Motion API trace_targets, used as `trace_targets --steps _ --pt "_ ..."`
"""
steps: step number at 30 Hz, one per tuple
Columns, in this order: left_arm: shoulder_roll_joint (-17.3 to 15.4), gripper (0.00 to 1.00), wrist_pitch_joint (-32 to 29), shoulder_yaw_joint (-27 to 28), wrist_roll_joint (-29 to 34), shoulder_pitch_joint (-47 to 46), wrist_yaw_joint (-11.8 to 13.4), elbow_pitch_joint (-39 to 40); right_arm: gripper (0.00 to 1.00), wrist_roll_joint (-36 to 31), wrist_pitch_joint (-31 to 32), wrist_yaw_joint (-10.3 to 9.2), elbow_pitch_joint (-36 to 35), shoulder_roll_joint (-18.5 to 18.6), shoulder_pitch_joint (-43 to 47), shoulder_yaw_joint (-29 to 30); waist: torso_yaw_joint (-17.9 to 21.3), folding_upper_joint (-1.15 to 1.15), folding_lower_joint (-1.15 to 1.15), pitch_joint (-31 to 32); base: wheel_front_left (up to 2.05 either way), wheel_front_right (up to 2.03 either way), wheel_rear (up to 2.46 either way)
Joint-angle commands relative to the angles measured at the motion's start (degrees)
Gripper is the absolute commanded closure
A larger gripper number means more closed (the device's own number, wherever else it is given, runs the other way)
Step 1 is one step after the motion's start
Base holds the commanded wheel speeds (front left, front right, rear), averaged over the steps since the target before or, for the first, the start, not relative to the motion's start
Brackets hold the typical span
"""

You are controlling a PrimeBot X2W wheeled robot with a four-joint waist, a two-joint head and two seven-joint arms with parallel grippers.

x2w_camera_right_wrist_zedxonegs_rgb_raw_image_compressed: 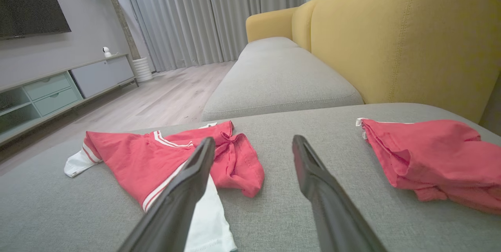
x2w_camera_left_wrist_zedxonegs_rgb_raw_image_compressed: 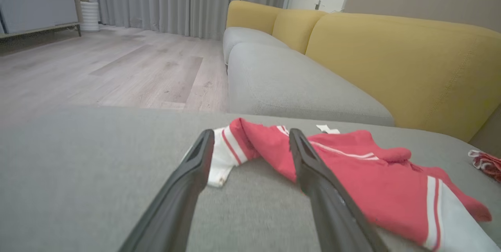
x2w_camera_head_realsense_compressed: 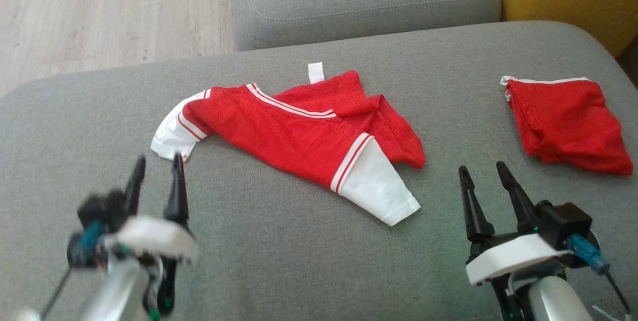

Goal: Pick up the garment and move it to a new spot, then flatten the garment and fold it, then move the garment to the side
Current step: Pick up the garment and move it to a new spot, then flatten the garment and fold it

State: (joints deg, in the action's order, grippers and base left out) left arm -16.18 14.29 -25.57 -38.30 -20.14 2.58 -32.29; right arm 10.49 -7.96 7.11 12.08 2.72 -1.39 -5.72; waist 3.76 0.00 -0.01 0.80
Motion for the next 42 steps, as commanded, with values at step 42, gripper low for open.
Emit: trace_targets --steps 42 --pt "0.79 0.0 -0.46 4.69 5.66 22.63 8.69 24.19 0.0 -1.28 0.64 0.37 1.96 0.16 0.77 -3.52 -3.38 0.0 0.01 0.97 0.0 0.0 0.0"
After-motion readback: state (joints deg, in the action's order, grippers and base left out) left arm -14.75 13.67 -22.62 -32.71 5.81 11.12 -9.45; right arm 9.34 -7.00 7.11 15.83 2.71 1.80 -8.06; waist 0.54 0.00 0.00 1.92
